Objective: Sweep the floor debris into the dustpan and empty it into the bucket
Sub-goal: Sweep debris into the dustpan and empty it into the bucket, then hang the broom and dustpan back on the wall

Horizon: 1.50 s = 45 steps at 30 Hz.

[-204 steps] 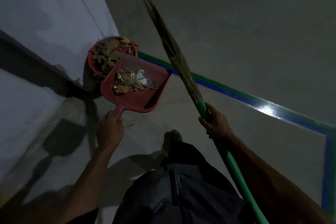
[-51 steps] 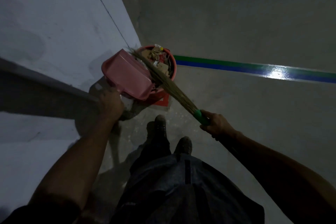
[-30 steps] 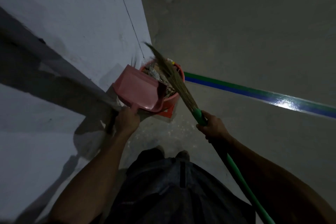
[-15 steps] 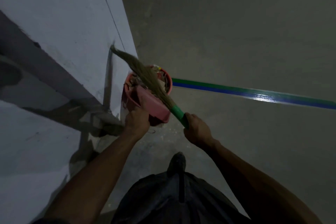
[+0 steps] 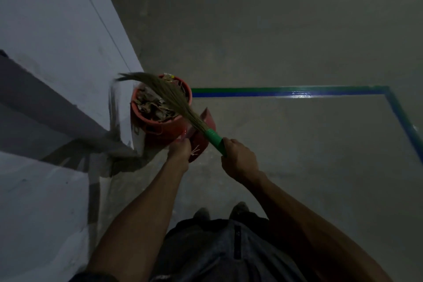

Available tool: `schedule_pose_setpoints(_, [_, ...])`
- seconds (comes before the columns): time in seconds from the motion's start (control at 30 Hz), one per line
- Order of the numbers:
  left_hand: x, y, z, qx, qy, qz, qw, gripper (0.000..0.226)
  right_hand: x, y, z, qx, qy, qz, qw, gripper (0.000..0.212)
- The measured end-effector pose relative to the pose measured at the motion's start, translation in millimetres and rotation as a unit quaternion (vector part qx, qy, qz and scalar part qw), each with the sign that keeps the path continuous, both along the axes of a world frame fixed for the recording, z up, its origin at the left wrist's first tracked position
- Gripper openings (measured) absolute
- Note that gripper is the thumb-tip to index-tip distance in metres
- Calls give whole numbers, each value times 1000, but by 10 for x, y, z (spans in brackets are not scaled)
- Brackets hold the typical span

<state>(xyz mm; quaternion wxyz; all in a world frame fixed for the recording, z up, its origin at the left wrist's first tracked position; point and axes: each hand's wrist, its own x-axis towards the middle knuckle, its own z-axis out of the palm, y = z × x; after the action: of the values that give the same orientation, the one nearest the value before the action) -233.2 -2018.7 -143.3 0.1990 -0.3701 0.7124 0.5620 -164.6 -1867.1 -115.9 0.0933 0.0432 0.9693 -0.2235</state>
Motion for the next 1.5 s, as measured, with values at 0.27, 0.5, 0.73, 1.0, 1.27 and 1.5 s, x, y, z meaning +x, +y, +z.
schedule_pose_setpoints(0.27, [66, 744, -29, 39, 30, 34, 998, 63, 123, 470, 20, -2, -9, -8, 1000, 22])
schedule_pose_setpoints(0.5, [24, 1336, -104, 105, 34, 67, 992, 65, 258, 1004, -45, 3, -3, 33, 999, 27])
schedule_pose_setpoints(0.73, [86, 1616, -251, 86, -4, 103, 991, 58, 348, 1385, -72, 19, 36, 93, 995, 34])
schedule_pose_setpoints(1.0, [213, 1832, -224, 112, -30, 147, 982, 61, 433, 1629, -67, 60, 70, 153, 984, 36])
schedule_pose_setpoints(1.27, [281, 1819, -268, 108, 7, 182, 977, 59, 478, 1650, -85, 85, 94, 163, 978, 43])
schedule_pose_setpoints(1.5, [296, 1857, -185, 69, 15, 217, 974, 62, 555, 1615, -92, 106, 129, 97, 981, 45])
